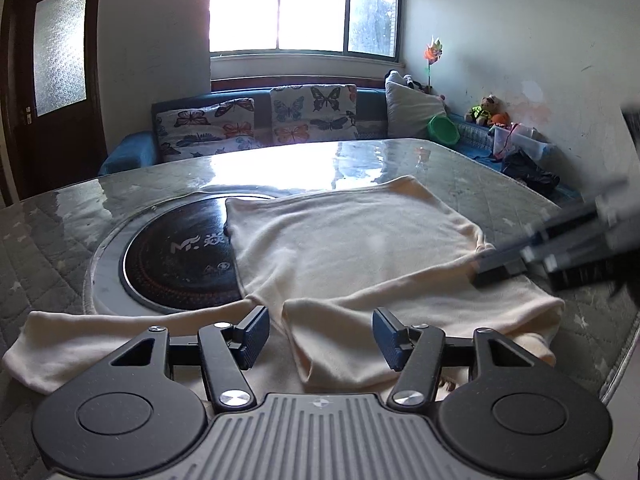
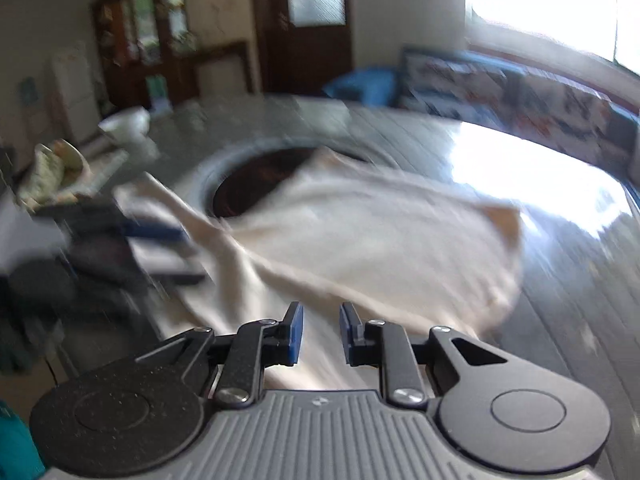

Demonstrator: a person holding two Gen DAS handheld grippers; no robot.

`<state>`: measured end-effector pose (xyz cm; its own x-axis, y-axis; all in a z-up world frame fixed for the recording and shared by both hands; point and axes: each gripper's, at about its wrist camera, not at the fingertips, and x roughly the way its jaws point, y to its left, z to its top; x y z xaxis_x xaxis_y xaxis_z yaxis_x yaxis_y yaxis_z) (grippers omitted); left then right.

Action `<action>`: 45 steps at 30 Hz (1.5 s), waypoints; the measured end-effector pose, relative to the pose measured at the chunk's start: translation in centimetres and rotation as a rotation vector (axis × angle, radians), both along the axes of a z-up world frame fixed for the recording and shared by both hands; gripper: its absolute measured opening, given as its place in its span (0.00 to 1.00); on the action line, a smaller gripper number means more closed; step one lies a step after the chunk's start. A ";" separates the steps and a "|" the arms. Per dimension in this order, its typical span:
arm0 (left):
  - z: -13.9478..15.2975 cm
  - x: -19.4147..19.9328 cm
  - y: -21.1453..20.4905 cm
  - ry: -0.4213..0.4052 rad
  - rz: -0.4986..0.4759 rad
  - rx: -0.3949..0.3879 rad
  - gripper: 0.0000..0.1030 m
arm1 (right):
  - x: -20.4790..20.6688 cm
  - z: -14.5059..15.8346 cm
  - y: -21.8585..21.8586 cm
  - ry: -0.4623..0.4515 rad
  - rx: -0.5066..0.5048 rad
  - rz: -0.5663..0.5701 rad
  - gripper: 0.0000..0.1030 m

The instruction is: Fold clothes

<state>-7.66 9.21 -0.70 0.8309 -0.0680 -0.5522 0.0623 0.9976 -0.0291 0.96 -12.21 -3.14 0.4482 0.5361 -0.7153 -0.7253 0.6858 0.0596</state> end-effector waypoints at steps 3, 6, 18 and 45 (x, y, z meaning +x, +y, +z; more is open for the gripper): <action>-0.2 0.5 -0.8 0.000 -0.026 0.001 0.52 | 0.1 -1.1 -1.9 0.017 -0.016 -0.042 0.19; -0.6 1.2 -1.4 0.011 -0.050 0.003 0.43 | 0.2 -1.5 -3.2 0.023 -0.009 -0.068 0.17; -2.2 3.6 -1.7 0.052 -0.052 0.022 0.31 | 4.5 -2.4 -2.5 -0.011 0.023 -0.144 0.18; -0.5 -2.2 9.7 0.044 0.397 0.026 0.43 | -1.3 -3.2 8.6 -0.035 0.013 0.244 0.28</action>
